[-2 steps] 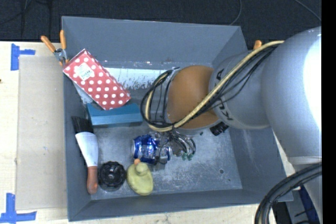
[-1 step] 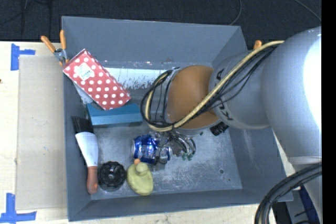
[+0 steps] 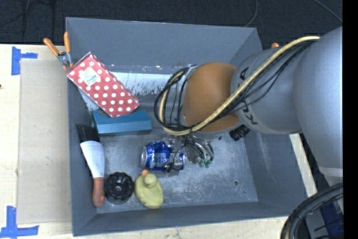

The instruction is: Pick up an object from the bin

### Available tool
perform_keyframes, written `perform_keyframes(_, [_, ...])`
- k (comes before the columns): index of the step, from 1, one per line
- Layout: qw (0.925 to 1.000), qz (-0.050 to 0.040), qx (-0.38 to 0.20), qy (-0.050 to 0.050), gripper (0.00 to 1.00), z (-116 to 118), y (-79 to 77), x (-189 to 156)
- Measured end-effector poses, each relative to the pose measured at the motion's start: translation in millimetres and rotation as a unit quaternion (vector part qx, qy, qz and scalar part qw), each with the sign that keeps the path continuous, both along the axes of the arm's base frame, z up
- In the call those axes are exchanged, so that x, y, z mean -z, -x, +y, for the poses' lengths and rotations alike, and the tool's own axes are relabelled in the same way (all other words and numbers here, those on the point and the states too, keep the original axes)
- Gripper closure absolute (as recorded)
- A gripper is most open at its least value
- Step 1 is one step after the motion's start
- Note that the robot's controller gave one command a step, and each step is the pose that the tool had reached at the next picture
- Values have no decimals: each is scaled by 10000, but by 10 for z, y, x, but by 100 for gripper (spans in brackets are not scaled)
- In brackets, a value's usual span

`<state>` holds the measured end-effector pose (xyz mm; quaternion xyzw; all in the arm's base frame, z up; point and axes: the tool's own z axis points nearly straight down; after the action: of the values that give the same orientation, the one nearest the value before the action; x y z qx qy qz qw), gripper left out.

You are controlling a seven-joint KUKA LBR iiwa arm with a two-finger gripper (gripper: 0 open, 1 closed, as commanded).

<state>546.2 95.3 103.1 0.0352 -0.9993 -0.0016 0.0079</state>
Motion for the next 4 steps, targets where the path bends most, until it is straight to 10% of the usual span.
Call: perform_keyframes(4, [9989,-92,454,-14,100,94,-310,-927])
